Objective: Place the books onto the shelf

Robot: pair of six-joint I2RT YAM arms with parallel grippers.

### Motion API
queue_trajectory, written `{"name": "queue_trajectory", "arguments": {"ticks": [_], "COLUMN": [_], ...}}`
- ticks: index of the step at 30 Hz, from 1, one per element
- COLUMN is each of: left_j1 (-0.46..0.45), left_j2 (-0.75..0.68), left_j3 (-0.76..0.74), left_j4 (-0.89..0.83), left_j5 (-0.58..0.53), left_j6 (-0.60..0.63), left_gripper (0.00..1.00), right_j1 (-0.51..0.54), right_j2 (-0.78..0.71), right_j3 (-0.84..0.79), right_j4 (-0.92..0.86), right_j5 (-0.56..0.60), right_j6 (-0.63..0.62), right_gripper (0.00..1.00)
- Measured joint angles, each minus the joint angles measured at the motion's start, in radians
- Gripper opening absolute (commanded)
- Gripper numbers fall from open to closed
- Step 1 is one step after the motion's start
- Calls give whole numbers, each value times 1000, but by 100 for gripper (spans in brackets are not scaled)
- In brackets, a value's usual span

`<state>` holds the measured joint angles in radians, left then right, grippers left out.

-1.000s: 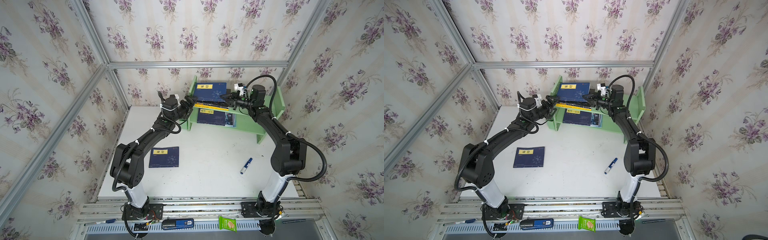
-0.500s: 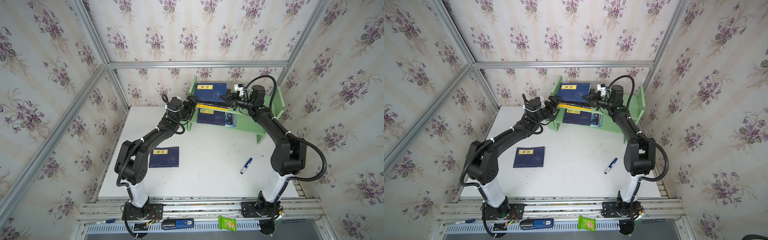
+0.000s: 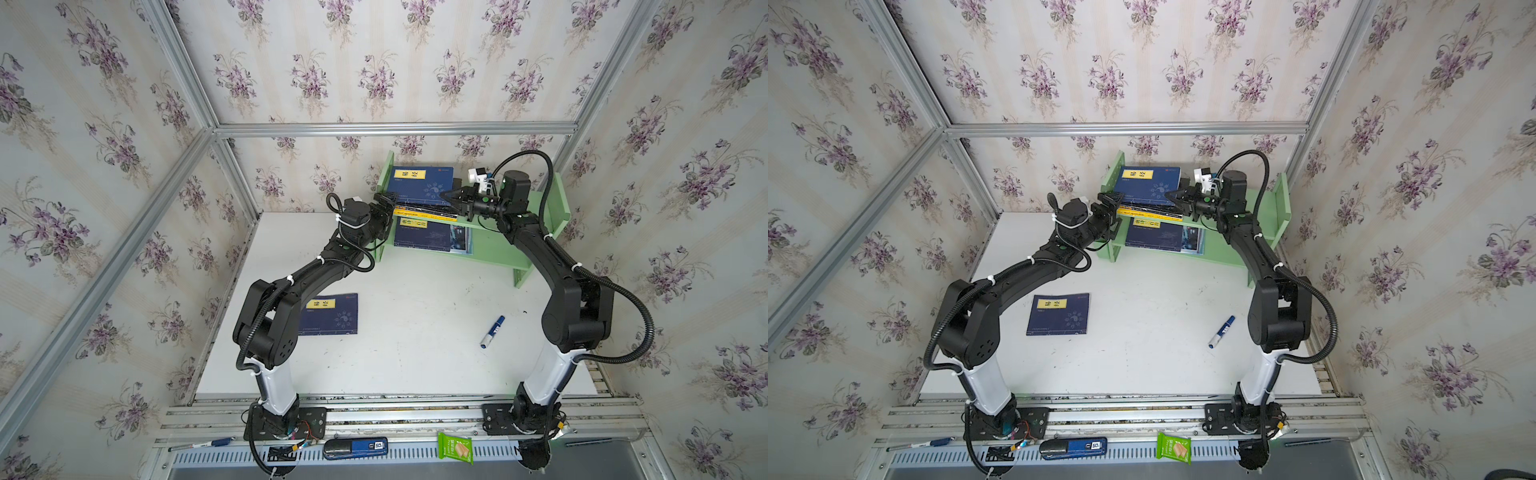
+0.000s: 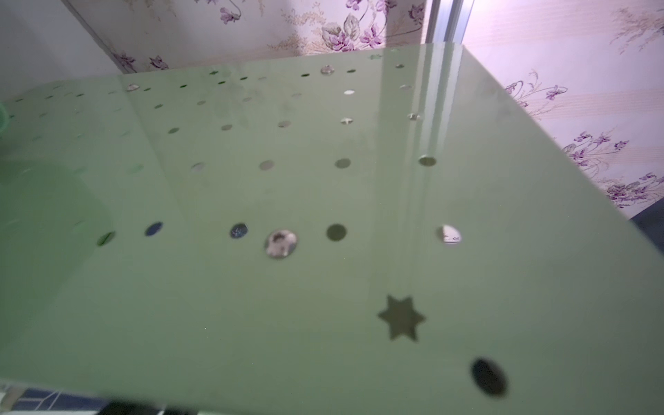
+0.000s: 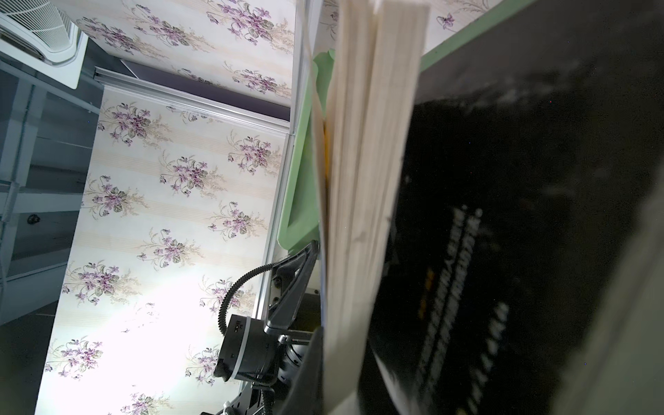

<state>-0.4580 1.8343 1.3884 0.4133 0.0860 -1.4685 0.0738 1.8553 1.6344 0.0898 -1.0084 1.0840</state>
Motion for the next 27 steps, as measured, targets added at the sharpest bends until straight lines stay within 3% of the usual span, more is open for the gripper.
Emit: {"name": "queue_trajectory", "arguments": {"ticks": [7, 17, 27], "left_j1": [-12, -13, -13], "left_j2": [-12, -23, -26], "left_j3": [-26, -42, -48], "left_j4": [14, 14, 14], "left_j5": [-58, -91, -92], "left_j6": [-23, -31, -33], "left_gripper": [98, 98, 99], "right_j1": [3, 7, 6], "right_j2": [-4, -23, -53], "right_j3": [0, 33, 106], "right_j4": [-19, -111, -383], "right_j5": [4, 35, 173], "right_j6": [-23, -103, -293], "right_gripper": [9, 36, 35]}}
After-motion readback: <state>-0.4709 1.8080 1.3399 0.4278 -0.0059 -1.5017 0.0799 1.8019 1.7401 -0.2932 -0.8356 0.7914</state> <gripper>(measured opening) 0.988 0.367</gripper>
